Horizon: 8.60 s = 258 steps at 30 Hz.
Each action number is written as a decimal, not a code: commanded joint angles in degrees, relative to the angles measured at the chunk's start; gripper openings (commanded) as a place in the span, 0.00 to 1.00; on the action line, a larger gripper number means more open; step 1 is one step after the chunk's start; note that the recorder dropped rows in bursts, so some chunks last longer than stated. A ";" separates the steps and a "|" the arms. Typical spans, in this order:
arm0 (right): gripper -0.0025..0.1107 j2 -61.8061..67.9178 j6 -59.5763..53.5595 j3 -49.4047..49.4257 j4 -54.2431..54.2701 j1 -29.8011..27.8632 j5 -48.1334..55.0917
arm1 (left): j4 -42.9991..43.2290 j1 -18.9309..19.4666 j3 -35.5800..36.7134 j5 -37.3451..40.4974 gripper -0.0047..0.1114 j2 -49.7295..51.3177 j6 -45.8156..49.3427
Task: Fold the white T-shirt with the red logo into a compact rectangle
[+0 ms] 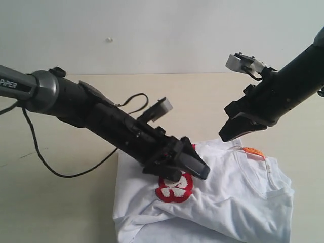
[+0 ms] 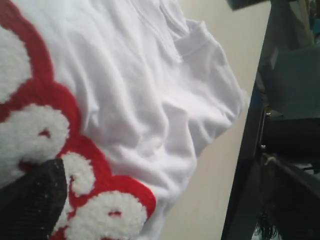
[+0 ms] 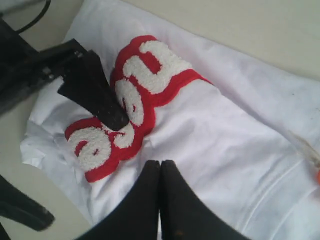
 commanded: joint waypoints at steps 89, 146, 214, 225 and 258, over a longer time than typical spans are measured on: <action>0.02 16.35 20.97 -0.42 -16.33 17.71 -29.25 | 22.94 19.02 1.19 -17.93 0.06 1.97 -19.27; 0.02 9.68 47.17 -14.07 -40.75 17.71 -25.60 | 27.77 24.13 -4.65 -9.71 0.63 -12.99 -17.61; 0.02 -79.22 45.29 35.72 -41.80 17.71 -42.31 | 21.59 25.26 57.46 -30.59 0.04 -114.42 -16.58; 0.02 -79.22 45.29 35.72 -41.80 17.71 -42.31 | 18.14 25.26 62.23 -54.86 0.04 -121.36 -16.70; 0.02 -79.22 45.29 35.72 -41.75 17.71 -42.41 | 80.95 25.29 74.18 -40.31 0.04 -125.03 -66.19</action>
